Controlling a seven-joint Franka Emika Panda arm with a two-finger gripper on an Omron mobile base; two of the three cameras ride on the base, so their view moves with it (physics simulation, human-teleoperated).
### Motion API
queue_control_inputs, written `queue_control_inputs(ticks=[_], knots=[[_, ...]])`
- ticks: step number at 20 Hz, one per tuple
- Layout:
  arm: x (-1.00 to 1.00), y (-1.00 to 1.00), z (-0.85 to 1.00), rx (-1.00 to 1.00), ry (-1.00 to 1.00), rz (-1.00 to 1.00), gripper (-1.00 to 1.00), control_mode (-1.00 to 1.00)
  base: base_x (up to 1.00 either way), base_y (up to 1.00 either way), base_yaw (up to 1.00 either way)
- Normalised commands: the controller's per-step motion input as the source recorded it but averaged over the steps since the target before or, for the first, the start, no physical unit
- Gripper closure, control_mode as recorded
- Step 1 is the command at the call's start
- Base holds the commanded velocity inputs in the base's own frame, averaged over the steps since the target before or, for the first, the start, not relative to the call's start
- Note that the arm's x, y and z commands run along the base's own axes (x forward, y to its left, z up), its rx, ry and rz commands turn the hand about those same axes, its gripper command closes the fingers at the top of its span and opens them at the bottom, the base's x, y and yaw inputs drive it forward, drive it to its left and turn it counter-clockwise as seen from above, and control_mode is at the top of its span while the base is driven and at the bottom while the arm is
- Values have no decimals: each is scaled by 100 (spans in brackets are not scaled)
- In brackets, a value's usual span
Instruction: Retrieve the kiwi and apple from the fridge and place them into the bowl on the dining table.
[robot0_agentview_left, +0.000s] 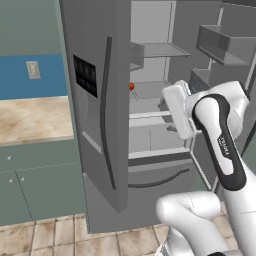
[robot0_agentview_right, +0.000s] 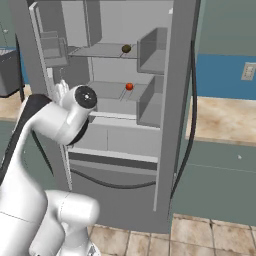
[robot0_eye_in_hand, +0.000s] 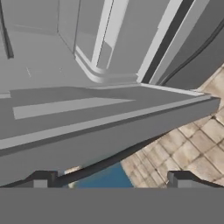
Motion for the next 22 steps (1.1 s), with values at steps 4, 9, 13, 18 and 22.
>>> queue_control_inputs(ticks=[4, 9, 13, 18, 22], knots=[[55, 14, -31, 5, -1, 11, -100, -100, 0, 0, 0], [63, 38, -14, 1, 0, 4, -100, -100, 0, 0, 0], [61, 23, -11, 1, 0, 2, -100, -100, 0, 0, 0], [61, 0, -14, 5, 0, 4, -100, -100, 0, 0, 0], [59, 30, -21, 5, 0, 4, -100, -100, 0, 0, 0]])
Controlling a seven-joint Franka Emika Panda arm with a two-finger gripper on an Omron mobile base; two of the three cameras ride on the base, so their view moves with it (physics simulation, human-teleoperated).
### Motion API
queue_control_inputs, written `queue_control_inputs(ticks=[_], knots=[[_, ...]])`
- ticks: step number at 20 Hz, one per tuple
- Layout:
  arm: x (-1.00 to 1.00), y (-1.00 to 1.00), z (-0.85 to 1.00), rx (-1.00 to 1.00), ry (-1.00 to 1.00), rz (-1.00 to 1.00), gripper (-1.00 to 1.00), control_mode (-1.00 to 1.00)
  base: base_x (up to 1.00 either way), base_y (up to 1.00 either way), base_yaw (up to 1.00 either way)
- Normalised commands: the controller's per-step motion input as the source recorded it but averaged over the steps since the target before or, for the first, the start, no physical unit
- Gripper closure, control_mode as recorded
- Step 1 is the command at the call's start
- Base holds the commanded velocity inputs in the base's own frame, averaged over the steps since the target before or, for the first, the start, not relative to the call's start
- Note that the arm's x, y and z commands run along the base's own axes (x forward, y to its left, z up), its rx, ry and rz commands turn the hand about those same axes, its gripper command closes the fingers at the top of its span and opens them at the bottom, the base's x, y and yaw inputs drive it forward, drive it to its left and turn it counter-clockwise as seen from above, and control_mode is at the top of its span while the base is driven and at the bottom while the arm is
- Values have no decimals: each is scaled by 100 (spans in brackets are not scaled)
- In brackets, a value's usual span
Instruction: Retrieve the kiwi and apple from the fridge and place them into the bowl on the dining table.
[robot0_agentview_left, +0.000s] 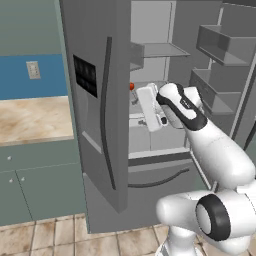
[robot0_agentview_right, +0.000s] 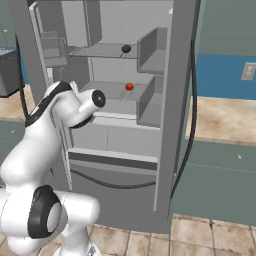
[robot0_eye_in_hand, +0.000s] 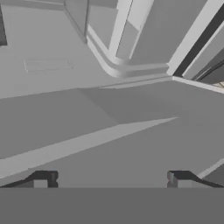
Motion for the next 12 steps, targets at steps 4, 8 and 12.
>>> queue_control_inputs(ticks=[4, 8, 12], knots=[[58, 51, -21, 4, 1, 6, -100, -100, 0, 0, 0], [27, 55, -22, 1, 0, 6, -100, -100, 0, 0, 0], [-9, 63, -18, 0, 0, 7, -100, -100, 0, 0, 0]])
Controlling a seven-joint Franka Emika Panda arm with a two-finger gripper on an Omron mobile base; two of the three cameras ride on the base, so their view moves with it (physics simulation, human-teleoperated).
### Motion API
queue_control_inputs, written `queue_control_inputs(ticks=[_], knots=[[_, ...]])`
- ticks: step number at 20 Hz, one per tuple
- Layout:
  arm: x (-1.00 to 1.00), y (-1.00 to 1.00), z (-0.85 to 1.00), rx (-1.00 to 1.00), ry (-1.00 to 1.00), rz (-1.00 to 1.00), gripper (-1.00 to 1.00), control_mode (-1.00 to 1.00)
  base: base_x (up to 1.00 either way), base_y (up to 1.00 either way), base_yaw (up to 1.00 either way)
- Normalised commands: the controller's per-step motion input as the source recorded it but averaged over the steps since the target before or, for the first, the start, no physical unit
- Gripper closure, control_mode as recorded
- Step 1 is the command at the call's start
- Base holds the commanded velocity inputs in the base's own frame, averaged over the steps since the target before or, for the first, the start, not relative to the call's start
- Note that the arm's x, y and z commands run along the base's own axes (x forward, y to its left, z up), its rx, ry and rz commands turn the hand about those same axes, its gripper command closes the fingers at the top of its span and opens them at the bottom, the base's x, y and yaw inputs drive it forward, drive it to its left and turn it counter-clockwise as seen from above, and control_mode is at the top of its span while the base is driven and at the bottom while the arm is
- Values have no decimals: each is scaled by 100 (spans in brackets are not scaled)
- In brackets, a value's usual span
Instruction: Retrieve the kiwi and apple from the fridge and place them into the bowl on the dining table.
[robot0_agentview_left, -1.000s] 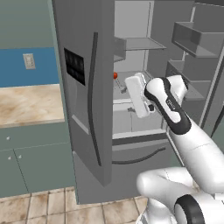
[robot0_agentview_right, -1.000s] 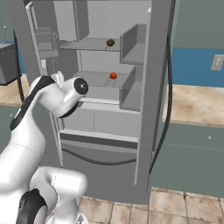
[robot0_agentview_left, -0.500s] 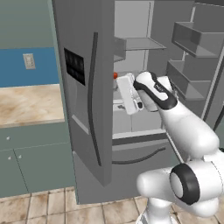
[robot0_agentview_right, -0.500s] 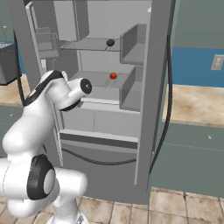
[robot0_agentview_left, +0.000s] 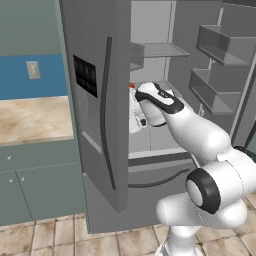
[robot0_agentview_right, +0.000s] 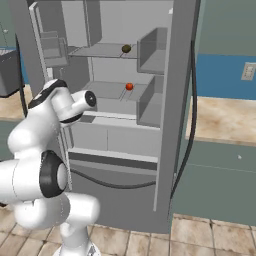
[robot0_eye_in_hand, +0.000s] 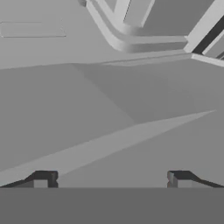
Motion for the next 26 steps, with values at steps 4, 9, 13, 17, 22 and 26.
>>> queue_control_inputs(ticks=[4, 9, 13, 17, 22, 26], knots=[[-36, 77, -12, 1, 0, 5, -100, -100, 0, 0, 0], [-71, 98, -1, 0, -7, 5, -100, -100, 0, 0, 0], [-60, 100, -2, 0, -11, 4, -100, -100, 0, 0, 0], [-39, 13, 0, 0, -11, -1, -100, -100, 0, 0, 0], [-19, -87, 0, -3, -1, -11, -100, -100, 0, 0, 0], [-19, -100, 8, -1, 0, -10, -100, -100, 0, 0, 0]])
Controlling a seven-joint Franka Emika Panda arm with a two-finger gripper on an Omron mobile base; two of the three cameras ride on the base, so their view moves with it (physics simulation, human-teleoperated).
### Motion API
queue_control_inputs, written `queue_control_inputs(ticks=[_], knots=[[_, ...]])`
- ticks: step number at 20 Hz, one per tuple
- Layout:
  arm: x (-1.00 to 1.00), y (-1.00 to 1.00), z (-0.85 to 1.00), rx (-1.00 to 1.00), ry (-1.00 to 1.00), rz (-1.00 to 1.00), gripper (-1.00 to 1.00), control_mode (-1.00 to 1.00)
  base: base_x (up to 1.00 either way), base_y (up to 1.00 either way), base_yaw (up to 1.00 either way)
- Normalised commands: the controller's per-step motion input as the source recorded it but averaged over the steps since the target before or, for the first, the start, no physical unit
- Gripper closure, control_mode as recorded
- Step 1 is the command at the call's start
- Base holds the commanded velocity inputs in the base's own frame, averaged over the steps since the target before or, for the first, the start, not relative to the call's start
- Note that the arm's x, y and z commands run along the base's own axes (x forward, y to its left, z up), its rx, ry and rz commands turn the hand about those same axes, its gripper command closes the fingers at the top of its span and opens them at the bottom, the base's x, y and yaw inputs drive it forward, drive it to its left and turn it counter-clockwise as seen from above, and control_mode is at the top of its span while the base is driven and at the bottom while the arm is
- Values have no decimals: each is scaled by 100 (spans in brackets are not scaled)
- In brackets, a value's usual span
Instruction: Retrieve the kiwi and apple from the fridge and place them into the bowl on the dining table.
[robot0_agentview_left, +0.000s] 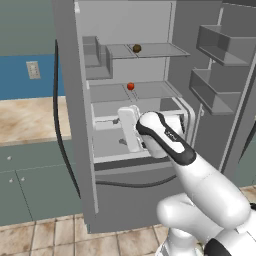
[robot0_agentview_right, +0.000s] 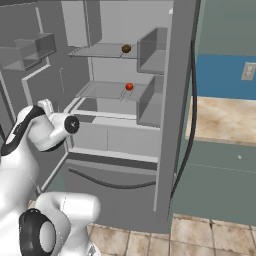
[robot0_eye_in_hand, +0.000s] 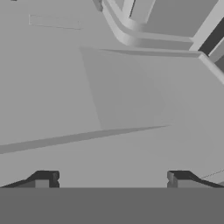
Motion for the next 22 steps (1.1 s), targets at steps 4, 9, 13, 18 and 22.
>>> queue_control_inputs(ticks=[4, 9, 13, 18, 22], knots=[[-30, -76, 46, -12, -2, -1, -100, -100, 0, 0, 0], [-39, -37, 52, -56, -4, 0, -100, -100, 0, 0, 0], [-42, -55, 35, -66, -8, 0, -100, -100, 0, 0, 0], [-77, -93, 17, -51, -20, 5, -100, -100, 0, 0, 0], [-90, -88, 16, -34, -19, 3, -100, -100, 0, 0, 0]])
